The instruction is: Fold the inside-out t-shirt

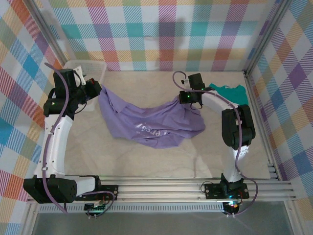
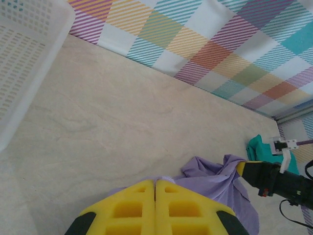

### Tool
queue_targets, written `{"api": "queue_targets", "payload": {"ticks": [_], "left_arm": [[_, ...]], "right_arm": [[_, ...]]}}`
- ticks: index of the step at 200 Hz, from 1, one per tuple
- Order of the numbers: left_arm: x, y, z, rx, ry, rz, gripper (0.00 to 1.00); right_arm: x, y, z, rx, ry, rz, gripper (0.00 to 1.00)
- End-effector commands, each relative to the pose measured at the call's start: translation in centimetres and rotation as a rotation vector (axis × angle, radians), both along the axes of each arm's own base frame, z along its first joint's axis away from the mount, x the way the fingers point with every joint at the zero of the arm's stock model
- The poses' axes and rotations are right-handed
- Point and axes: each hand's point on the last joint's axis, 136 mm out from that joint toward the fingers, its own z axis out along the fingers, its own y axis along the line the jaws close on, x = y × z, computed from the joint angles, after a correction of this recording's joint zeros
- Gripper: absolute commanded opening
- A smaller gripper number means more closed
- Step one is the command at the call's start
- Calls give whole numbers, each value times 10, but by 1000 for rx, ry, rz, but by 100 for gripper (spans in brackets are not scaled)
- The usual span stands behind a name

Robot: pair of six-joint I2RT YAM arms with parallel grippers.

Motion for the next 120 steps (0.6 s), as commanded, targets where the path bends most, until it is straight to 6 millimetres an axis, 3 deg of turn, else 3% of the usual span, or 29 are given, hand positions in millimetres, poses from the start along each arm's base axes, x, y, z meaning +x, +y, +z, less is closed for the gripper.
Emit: {"api": "queue_targets", "payload": {"ticks": [1, 19, 41, 68, 78, 96, 106, 120], "left_arm": [[-5, 14, 30, 11, -75, 55, 0], [-8, 32, 55, -31, -127, 125, 0], [-8, 53, 103, -116, -225, 187, 0], [-7, 72, 170, -185, -338, 215, 0], [-11, 86, 192, -187, -383, 251, 0], [-17, 85, 218, -186, -431, 243, 0], [-19, 82, 213, -179, -409, 231, 0], [-20, 76, 184, -196, -359, 204, 0]], "right_arm": [[-9, -25, 93, 63, -166, -3, 0], [-31, -39, 143, 172, -207, 12, 0], [-59, -48, 201, 358, -263, 39, 0], [-93, -48, 250, 496, -313, 86, 0], [-106, -45, 255, 521, -308, 99, 0], [-127, -42, 245, 573, -268, 102, 0], [-139, -39, 227, 602, -207, 102, 0], [-157, -37, 191, 623, -103, 75, 1]]}}
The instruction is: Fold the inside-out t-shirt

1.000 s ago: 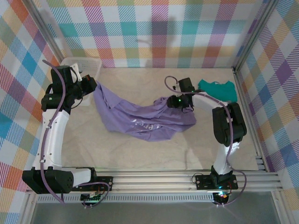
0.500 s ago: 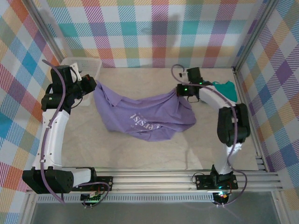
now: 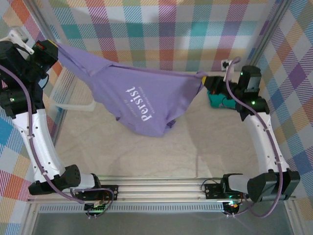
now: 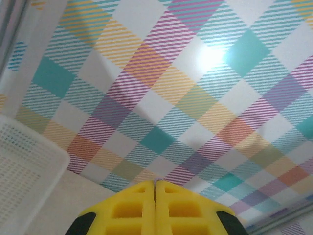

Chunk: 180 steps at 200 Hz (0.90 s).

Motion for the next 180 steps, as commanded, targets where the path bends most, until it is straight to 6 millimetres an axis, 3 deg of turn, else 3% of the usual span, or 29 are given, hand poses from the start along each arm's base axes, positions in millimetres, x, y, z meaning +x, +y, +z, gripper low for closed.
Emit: {"api": "queue_targets", "payload": {"ticks": [1, 49, 68, 91, 110, 141, 180], "left_arm": [[-2, -8, -34, -50, 79, -55, 0], [-27, -16, -184, -77, 338, -67, 0], [-38, -34, -232, -139, 417, -138, 0], [-51, -50, -278, -162, 495, -187, 0], [-57, -59, -299, -169, 528, -218, 0], [-64, -59, -312, -135, 557, -214, 0], [-64, -55, -312, -119, 547, -187, 0]], "right_arm": [[-29, 10, -59, 83, 229, 57, 1], [-97, 7, -226, -62, 637, -91, 4], [-105, 8, -263, -194, 693, -130, 13], [-96, 17, -260, -372, 586, -132, 25], [-90, 32, -256, -499, 508, -102, 34], [-84, 47, -271, -652, 495, -73, 42], [-68, 27, -265, -762, 472, -156, 51]]}}
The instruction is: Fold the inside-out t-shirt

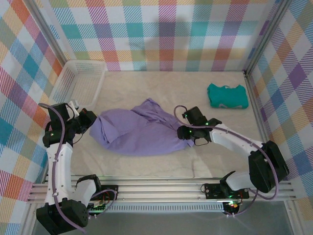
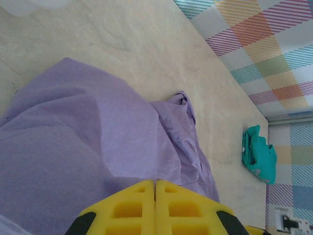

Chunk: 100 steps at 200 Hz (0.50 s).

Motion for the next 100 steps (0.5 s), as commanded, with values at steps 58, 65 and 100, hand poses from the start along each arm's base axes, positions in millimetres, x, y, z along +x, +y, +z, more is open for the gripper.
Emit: {"api": "queue_targets", "payload": {"ticks": [58, 65, 100], "left_arm": [[7, -2, 12, 13, -51, -26, 0], [8, -2, 12, 11, -53, -22, 0], [6, -3, 12, 4, -62, -14, 0]], "right_arm": [[15, -12, 5, -140, 39, 28, 57], [16, -4, 4, -118, 51, 46, 60], [14, 8, -13, -125, 108, 82, 66]]}}
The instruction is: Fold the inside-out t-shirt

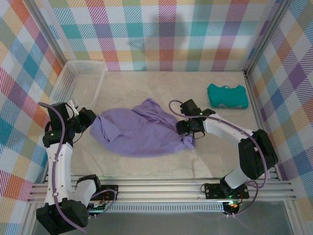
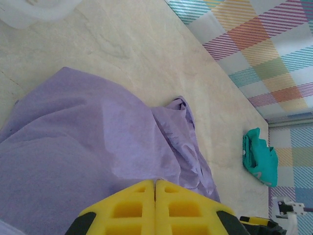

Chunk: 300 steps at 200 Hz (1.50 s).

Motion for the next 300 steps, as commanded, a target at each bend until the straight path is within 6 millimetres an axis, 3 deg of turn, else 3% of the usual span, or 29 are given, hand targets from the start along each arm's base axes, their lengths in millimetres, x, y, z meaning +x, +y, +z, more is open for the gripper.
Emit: {"api": "queue_targets", "payload": {"ticks": [1, 14, 32, 44, 58, 74, 93, 120, 133, 143, 155, 169, 185, 197, 209, 226, 242, 263, 300], "left_arm": [[1, -5, 11, -5, -46, -15, 0], [1, -5, 12, -11, -46, -14, 0], [3, -4, 15, -18, -52, -5, 0], [6, -3, 21, -24, -69, 7, 0], [11, -1, 31, -34, -88, 22, 0], [21, 4, 46, -44, -121, 48, 0], [37, 11, 63, -62, -158, 84, 0], [69, 19, 107, -121, -236, 119, 0], [78, 21, 140, -124, -288, 108, 0], [77, 26, 163, -102, -327, 122, 0], [71, 30, 177, -74, -351, 133, 0], [59, 46, 172, -29, -337, 184, 0], [49, 46, 141, 14, -272, 185, 0], [44, 42, 104, 7, -200, 159, 0], [40, 36, 68, -5, -130, 128, 0], [33, 28, 29, -28, -54, 92, 0], [27, 24, 8, -38, -22, 79, 0], [21, 20, -4, -40, -2, 65, 0], [19, 21, -6, -20, -7, 67, 0]], "right_arm": [[-7, 6, -11, -13, 63, 39, 66], [-11, -2, -24, -60, 99, 26, 62], [-12, -16, -29, -70, 107, -13, 44], [-6, -23, -20, -28, 77, -43, 29], [1, -24, -1, 76, 35, -65, 21], [14, -19, 30, 279, -21, -86, 12], [39, -10, 80, 515, -143, -65, 0], [74, 1, 173, 759, -315, 22, 0], [75, -1, 215, 818, -412, 64, 0], [65, -5, 231, 830, -464, 83, 0], [48, -12, 222, 806, -453, 66, 0], [20, -24, 187, 758, -382, -1, 1], [-15, -45, 120, 665, -243, -155, 9], [-41, -53, 69, 582, -147, -231, 13], [-60, -55, 36, 509, -81, -258, 24], [-60, -46, 30, 445, -100, -206, 36], [-48, -37, 34, 374, -140, -141, 40], [-36, -18, 26, 324, -97, -69, 42], [-19, 12, 8, 245, -60, 31, 46]]}}
